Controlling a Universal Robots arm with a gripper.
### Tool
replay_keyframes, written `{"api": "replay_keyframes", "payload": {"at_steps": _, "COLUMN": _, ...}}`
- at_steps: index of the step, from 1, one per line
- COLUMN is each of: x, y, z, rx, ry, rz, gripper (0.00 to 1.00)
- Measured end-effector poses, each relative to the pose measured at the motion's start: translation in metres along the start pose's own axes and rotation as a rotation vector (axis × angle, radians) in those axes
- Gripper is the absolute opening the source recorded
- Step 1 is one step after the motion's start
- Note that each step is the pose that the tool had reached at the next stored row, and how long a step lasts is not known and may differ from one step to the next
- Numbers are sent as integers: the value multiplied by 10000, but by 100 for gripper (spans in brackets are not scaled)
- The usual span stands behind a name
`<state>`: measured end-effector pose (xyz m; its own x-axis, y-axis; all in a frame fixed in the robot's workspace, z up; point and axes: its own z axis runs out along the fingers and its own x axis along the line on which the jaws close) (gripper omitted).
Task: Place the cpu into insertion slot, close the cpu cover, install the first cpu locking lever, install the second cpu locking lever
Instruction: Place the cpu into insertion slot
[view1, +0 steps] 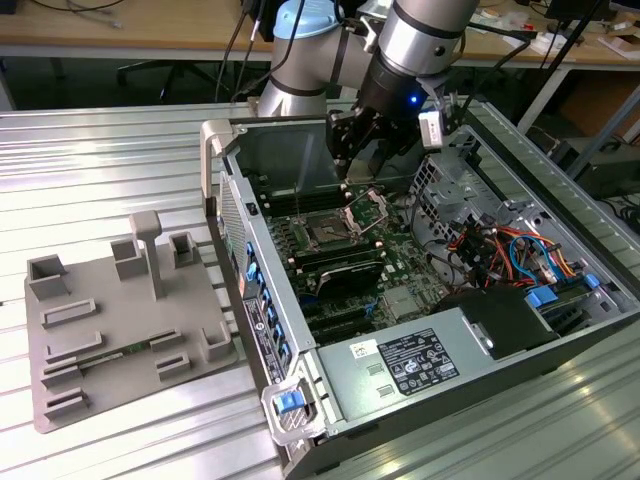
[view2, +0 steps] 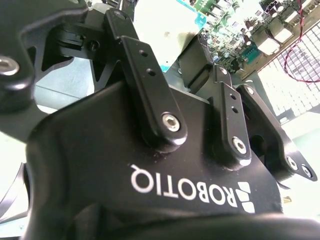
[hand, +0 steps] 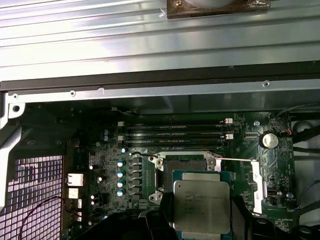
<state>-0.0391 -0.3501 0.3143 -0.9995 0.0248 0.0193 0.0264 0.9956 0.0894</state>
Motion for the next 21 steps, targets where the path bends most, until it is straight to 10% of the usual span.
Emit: {"api": "replay_keyframes", "payload": {"at_steps": 21, "x": -1, "y": -5, "z": 58, "rx": 1, "ry": 0, "rz": 0, "gripper": 55}}
